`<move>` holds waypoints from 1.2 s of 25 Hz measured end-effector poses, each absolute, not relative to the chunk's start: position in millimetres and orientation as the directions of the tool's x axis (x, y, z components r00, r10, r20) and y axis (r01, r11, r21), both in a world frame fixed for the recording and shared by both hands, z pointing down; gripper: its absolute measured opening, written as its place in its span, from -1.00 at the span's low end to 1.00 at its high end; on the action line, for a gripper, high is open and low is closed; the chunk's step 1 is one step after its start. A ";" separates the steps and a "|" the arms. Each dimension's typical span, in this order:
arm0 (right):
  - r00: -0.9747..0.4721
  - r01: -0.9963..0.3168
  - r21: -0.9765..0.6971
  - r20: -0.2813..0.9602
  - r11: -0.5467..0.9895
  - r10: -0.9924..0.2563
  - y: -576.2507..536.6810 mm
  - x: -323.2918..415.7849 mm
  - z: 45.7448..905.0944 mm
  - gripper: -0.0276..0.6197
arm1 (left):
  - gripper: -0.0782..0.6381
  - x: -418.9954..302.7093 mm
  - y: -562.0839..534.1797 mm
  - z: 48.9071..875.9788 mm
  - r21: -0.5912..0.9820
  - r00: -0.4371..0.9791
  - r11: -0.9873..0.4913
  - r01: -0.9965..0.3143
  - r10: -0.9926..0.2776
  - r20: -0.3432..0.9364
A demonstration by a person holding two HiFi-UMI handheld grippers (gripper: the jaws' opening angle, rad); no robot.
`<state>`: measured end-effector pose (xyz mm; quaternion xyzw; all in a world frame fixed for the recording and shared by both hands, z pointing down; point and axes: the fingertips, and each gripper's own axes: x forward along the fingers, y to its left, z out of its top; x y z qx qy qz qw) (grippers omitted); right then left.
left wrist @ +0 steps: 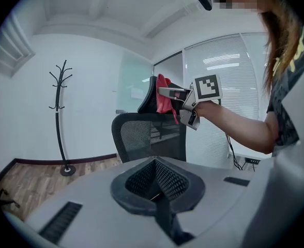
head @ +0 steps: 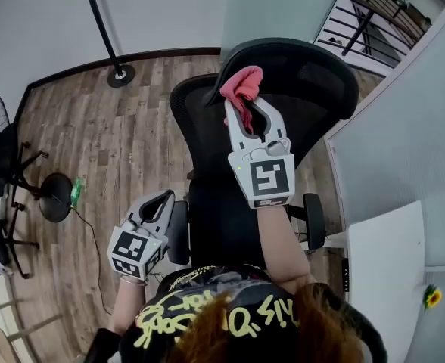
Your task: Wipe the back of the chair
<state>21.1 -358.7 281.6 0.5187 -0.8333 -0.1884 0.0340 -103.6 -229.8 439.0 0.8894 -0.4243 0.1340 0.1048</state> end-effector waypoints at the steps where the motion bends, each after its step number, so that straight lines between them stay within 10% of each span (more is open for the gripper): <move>1: -0.461 -0.853 0.342 -0.142 0.393 -0.876 -357.5 18.7 281.6 -0.73 | -0.80 -105.1 -230.5 438.6 0.074 0.607 -0.621 -0.780 -0.725 0.326; 18: -0.620 -0.785 0.188 -0.243 0.591 -0.746 -321.3 1.1 277.1 -0.73 | -0.80 -104.8 -230.1 436.6 0.062 0.631 -0.650 -0.757 -0.704 0.326; 30: -0.206 -0.909 0.404 -0.224 0.102 -0.953 -306.0 213.7 309.3 -0.73 | -0.80 -74.4 -228.6 435.2 0.046 0.623 -0.651 -0.758 -0.701 0.347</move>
